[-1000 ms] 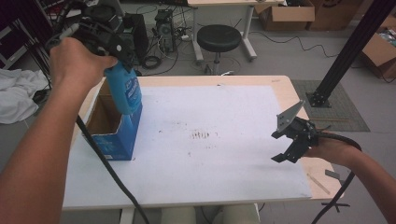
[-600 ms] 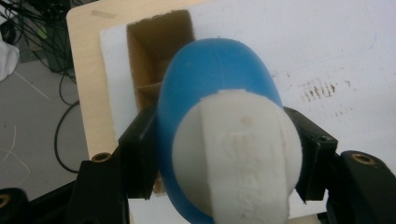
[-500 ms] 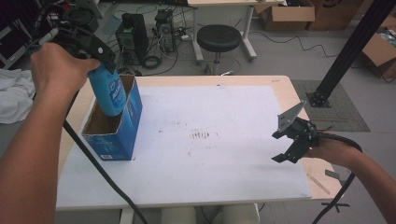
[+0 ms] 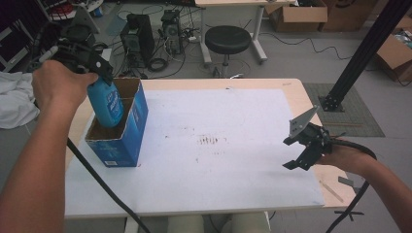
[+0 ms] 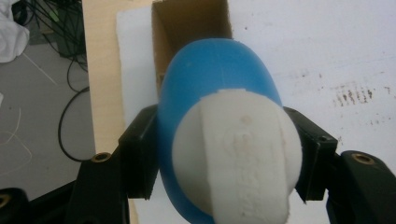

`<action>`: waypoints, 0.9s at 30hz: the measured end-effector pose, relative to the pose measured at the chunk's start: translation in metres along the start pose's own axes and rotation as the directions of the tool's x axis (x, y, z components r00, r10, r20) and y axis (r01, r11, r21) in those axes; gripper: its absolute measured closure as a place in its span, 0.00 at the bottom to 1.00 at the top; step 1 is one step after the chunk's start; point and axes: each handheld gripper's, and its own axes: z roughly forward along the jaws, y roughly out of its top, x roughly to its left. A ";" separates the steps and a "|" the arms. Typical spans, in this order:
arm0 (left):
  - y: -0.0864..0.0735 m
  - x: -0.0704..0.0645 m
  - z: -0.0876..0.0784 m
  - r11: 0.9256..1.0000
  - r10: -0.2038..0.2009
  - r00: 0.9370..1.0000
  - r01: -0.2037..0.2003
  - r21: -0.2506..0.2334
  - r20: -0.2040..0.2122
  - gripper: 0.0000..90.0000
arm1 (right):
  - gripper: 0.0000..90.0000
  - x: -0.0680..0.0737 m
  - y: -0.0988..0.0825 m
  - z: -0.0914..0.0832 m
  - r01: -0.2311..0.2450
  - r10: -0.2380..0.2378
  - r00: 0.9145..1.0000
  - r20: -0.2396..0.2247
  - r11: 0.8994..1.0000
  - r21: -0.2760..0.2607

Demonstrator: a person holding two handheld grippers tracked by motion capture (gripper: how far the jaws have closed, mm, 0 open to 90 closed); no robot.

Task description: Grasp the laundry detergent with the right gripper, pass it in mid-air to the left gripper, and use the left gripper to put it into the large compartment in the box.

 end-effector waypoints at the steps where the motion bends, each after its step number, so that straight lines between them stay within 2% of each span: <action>1: -0.001 0.001 0.004 1.000 -0.004 1.000 0.004 -0.004 0.001 0.42 | 0.18 0.000 0.000 0.001 0.001 -0.001 1.000 0.000 1.000 0.000; 17: -0.018 0.004 0.062 1.000 0.004 1.000 -0.004 0.001 -0.002 0.42 | 0.18 -0.001 -0.009 0.006 -0.019 0.019 1.000 0.001 1.000 0.010; 21: -0.026 0.007 0.081 1.000 -0.012 1.000 0.012 0.001 0.013 0.42 | 0.18 -0.002 -0.013 0.007 -0.027 0.027 1.000 0.003 1.000 0.009; 24: -0.031 0.009 0.090 1.000 -0.005 1.000 0.004 0.002 0.022 0.42 | 0.18 -0.002 -0.014 0.007 -0.030 0.030 1.000 0.003 0.999 0.016; 27: -0.036 0.012 0.100 1.000 -0.014 1.000 0.014 0.012 0.028 0.42 | 0.18 -0.002 -0.015 0.007 -0.034 0.034 0.999 0.006 0.999 0.012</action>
